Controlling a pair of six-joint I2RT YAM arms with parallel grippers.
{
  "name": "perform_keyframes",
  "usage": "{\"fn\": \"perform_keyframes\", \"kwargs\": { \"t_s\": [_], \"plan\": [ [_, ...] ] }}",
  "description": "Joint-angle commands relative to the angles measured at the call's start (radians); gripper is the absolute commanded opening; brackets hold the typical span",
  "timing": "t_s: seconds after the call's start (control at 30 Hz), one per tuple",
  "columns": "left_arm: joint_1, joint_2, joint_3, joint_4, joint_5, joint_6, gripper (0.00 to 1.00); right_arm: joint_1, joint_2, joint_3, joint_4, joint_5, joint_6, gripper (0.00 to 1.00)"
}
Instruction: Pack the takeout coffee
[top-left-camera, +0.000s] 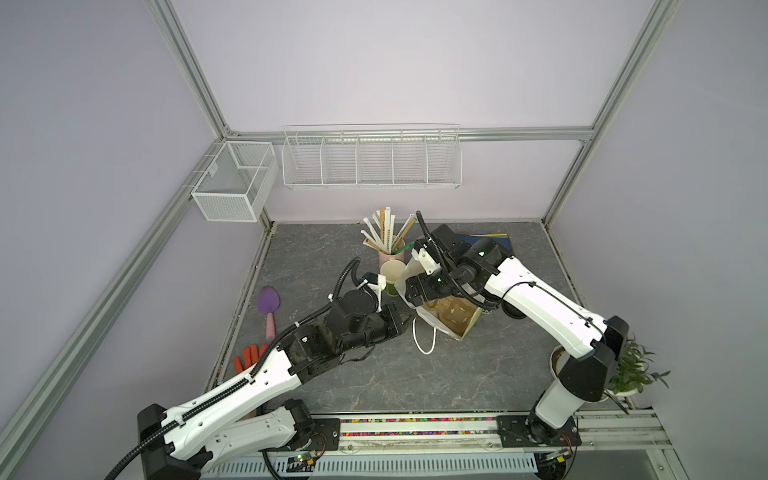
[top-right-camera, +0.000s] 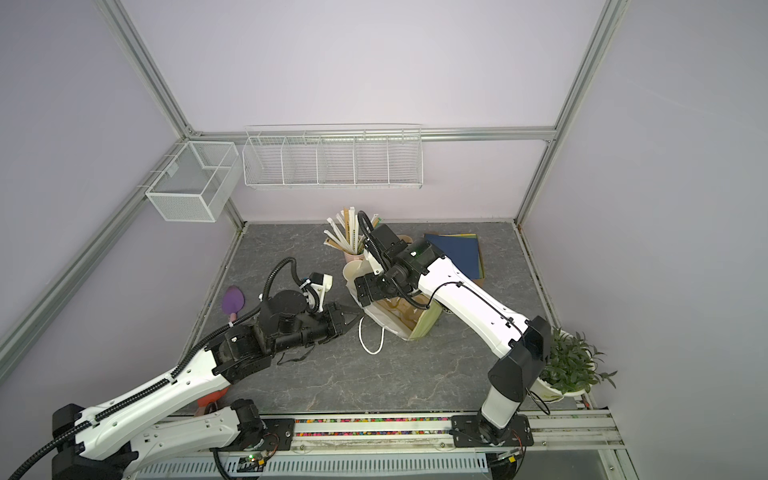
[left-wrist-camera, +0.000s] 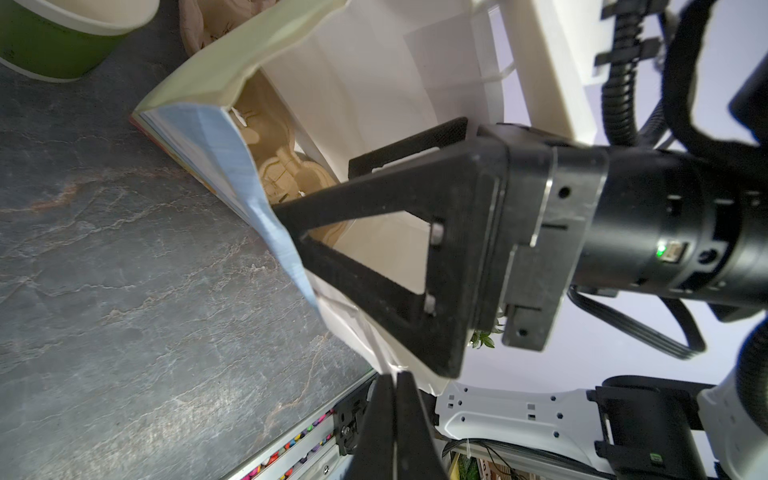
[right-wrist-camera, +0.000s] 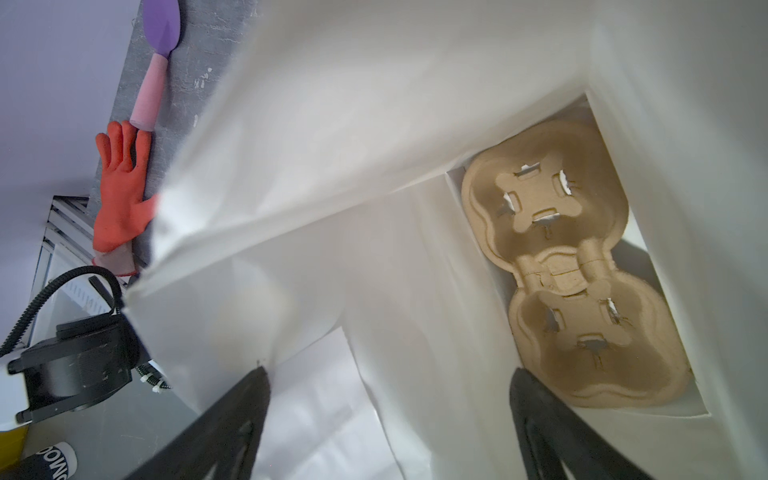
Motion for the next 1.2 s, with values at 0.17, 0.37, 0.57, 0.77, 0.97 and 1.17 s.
{"fn": "perform_keyframes", "kwargs": {
  "t_s": [0.17,0.37,0.57,0.77,0.97,1.17],
  "plan": [
    [-0.005,-0.038,0.047,-0.145,-0.041,0.063,0.38,-0.005,-0.039,0.0,-0.003,-0.003,0.007,0.93],
    [-0.005,-0.032,0.038,-0.157,-0.038,0.053,0.44,-0.006,-0.037,0.0,0.002,-0.009,0.013,0.93],
    [-0.01,0.012,0.032,-0.071,0.02,0.03,0.41,-0.004,-0.037,-0.001,0.004,-0.013,0.018,0.93],
    [-0.01,0.018,0.035,-0.06,0.023,0.03,0.14,-0.004,-0.04,-0.014,0.004,-0.013,0.019,0.93],
    [-0.01,0.021,0.061,-0.102,0.002,0.031,0.0,0.003,-0.045,0.011,0.008,-0.064,0.027,0.93],
    [-0.01,0.033,0.138,-0.189,-0.036,0.033,0.0,0.007,-0.061,0.029,0.015,-0.167,0.037,0.93]
  ]
}}
